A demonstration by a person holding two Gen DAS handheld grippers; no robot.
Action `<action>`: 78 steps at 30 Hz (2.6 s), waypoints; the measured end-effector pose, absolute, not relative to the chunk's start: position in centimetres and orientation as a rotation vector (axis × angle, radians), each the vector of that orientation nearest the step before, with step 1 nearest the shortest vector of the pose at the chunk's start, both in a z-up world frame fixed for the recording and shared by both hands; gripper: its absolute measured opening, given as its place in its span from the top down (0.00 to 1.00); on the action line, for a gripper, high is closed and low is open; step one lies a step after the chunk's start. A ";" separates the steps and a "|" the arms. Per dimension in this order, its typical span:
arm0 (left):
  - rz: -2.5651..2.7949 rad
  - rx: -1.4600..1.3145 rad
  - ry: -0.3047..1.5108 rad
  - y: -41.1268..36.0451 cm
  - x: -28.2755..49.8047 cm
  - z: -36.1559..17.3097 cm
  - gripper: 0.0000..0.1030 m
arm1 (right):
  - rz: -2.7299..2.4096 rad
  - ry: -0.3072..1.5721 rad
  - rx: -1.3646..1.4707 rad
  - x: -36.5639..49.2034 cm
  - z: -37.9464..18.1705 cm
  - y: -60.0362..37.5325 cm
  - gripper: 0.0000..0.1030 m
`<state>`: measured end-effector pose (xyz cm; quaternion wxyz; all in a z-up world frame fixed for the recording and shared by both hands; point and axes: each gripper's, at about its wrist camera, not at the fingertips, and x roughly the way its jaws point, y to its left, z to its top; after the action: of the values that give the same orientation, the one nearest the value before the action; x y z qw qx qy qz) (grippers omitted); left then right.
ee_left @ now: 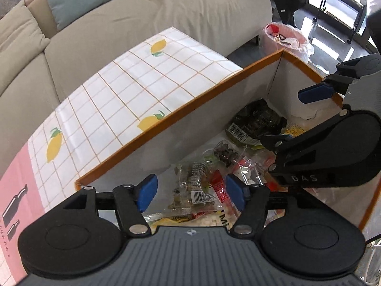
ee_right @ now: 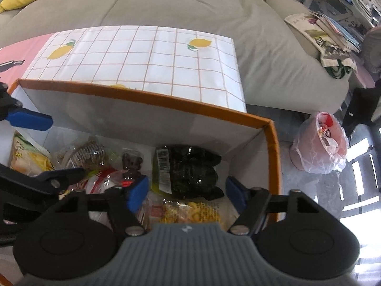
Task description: Organize snacks
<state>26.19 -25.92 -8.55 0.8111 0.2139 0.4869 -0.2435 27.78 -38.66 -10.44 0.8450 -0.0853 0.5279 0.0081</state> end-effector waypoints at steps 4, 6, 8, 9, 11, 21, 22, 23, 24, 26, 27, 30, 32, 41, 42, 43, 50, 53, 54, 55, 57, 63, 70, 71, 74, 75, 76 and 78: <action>-0.526 0.449 0.992 -24.9 24.9 -5.9 0.25 | 0.001 1.114 -0.160 27.2 -8.3 -38.6 0.28; -0.530 0.435 0.959 -23.9 24.1 -4.2 0.25 | -0.005 1.096 -0.143 26.6 -6.9 -38.6 0.28; -0.526 0.416 0.916 -22.6 23.1 -2.3 0.25 | -0.013 1.055 -0.118 25.6 -4.8 -38.2 0.22; -0.520 0.404 0.887 -21.8 22.5 -1.3 0.25 | -0.014 1.021 -0.105 24.8 -3.5 -37.9 0.17; -0.505 0.381 0.826 -20.0 21.0 0.7 0.25 | -0.012 0.953 -0.087 23.1 -1.4 -37.2 0.17; -0.397 0.258 0.595 -12.5 11.2 6.4 0.25 | -0.004 0.658 -0.007 11.3 5.6 -30.6 0.11; -0.394 0.256 0.578 -11.9 10.1 6.4 0.25 | -0.016 0.638 -0.005 10.2 5.7 -30.0 0.11; -0.391 0.254 0.568 -11.4 9.3 6.2 0.25 | -0.022 0.621 0.001 8.9 5.7 -29.2 0.11; -0.382 0.247 0.559 -10.9 8.4 6.1 0.25 | -0.027 0.610 0.011 8.0 5.6 -28.7 0.11; -0.357 0.223 0.546 -9.7 6.7 5.8 0.25 | -0.040 0.588 0.039 5.9 5.3 -27.5 0.10; -0.343 0.210 0.540 -9.1 6.0 5.6 0.25 | -0.041 0.575 0.056 5.0 5.0 -27.1 0.09; -0.310 0.164 0.520 -7.5 4.1 4.4 0.25 | -0.036 0.536 0.105 2.4 4.2 -25.6 0.07; -0.291 0.149 0.520 -6.7 3.0 3.5 0.25 | -0.041 0.521 0.103 1.1 3.9 -24.6 0.07; -0.218 0.099 0.558 -4.4 1.0 1.3 0.24 | -0.099 0.456 0.007 -3.3 1.9 -20.9 0.06; -0.216 0.087 0.566 -4.1 0.9 1.0 0.23 | -0.106 0.461 -0.007 -3.5 1.6 -20.8 0.06; -0.214 0.076 0.575 -4.1 1.1 0.8 0.23 | -0.113 0.472 -0.022 -3.6 1.1 -20.7 0.06; -0.221 0.092 0.633 -4.2 0.6 -1.2 0.20 | -0.133 0.576 0.044 -3.9 -1.9 -21.8 0.06; -0.216 0.090 0.646 -4.2 0.6 -1.6 0.20 | -0.141 0.580 0.054 -3.8 -2.1 -21.8 0.06; -0.214 0.087 0.652 -4.1 0.6 -1.6 0.20 | -0.143 0.577 0.053 -3.8 -2.1 -21.8 0.06; -0.213 0.082 0.655 -4.0 0.6 -1.6 0.20 | -0.143 0.575 0.051 -3.7 -2.0 -21.8 0.06; -0.213 0.077 0.657 -4.0 0.5 -1.7 0.20 | -0.145 0.572 0.049 -3.6 -2.0 -21.8 0.06; -0.202 0.075 0.664 -3.7 0.6 -1.6 0.20 | -0.138 0.581 0.053 -3.4 -2.1 -21.7 0.06; -0.198 0.068 0.674 -3.6 0.6 -1.4 0.20 | -0.135 0.578 0.047 -3.6 -2.0 -21.5 0.06; -0.196 0.069 0.675 -3.6 0.5 -1.4 0.20 | -0.134 0.579 0.046 -3.6 -2.0 -21.5 0.06; -0.196 0.069 0.676 -3.5 0.5 -1.4 0.20 | -0.133 0.580 0.047 -3.6 -2.0 -21.5 0.06; -0.195 0.069 0.676 -3.6 0.5 -1.4 0.20 | -0.131 0.581 0.047 -3.6 -2.0 -21.5 0.06; -0.195 0.068 0.675 -3.6 0.5 -1.4 0.20 | -0.131 0.581 0.046 -3.6 -2.0 -21.5 0.06; -0.196 0.070 0.676 -3.5 0.5 -1.4 0.20 | -0.133 0.579 0.045 -3.6 -1.9 -21.4 0.06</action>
<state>0.50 -3.55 -1.38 0.9381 0.0343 0.3311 -0.0959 -3.61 -21.42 -1.93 0.9559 0.0222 0.2853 -0.0657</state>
